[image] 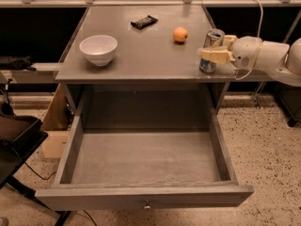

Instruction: Place redbull can into top drawer

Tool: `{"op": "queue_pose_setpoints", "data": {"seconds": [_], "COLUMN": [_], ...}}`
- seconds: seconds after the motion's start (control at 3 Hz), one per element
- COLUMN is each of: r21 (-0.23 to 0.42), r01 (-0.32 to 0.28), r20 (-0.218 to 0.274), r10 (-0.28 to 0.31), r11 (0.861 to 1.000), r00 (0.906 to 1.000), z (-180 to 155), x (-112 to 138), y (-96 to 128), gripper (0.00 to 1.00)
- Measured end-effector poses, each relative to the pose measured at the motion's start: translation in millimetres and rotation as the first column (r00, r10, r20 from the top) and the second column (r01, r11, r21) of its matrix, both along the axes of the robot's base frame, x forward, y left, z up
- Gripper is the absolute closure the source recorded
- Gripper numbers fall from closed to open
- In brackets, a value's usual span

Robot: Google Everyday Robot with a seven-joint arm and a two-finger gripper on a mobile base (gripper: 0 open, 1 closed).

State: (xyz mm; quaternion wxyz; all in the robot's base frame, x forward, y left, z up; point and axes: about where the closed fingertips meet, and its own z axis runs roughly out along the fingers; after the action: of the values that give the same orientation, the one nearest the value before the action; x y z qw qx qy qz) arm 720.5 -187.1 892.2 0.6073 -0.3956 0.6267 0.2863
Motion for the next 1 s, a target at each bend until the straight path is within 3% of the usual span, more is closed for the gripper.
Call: {"op": "queue_pose_setpoints", "data": {"seconds": [0.67,1.0], "r21": [0.0,0.0], "r01": [0.0,0.0], "r20": [0.0,0.0], "r10": [0.0,0.0], "r11": [1.0,1.0], "r00": [1.0,1.0], "z": [0.0,0.0], "x": [0.0,0.0], "y": [0.0,0.1], "gripper": [0.95,1.0]}}
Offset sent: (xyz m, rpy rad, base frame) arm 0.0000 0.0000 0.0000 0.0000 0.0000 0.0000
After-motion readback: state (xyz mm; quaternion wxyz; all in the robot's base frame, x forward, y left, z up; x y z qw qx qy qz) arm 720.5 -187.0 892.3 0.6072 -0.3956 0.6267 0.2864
